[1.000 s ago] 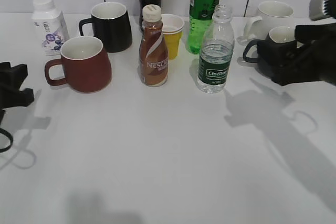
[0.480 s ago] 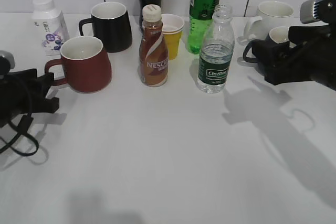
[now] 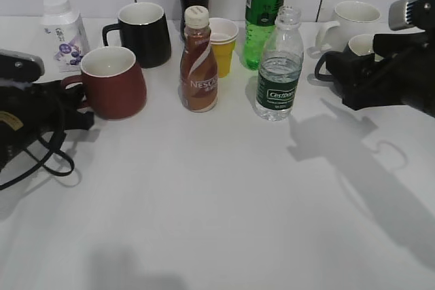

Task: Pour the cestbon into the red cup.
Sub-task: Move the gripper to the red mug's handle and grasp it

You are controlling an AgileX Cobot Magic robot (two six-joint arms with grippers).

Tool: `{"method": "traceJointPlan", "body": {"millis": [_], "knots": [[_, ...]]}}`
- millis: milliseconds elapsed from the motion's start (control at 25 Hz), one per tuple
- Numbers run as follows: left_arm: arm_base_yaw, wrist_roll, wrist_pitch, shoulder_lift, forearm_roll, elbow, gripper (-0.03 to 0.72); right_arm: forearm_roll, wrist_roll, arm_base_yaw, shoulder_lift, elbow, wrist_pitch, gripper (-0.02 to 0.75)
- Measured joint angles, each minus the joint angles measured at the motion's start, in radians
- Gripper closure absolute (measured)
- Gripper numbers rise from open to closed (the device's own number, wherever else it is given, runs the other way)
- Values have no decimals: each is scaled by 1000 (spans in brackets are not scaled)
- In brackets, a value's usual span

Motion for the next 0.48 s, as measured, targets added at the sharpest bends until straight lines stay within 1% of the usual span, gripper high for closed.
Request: {"method": "traceJointPlan", "body": {"millis": [360,440,480], "knots": [[0,0,3,95,-4,-126,401,0,0,0,0,0,0,163],[0,-1,3,115,8,-155,420,0,0,0,0,0,0,163],[0,-1,3,126,14,-167,445,0,0,0,0,0,1,163]]}}
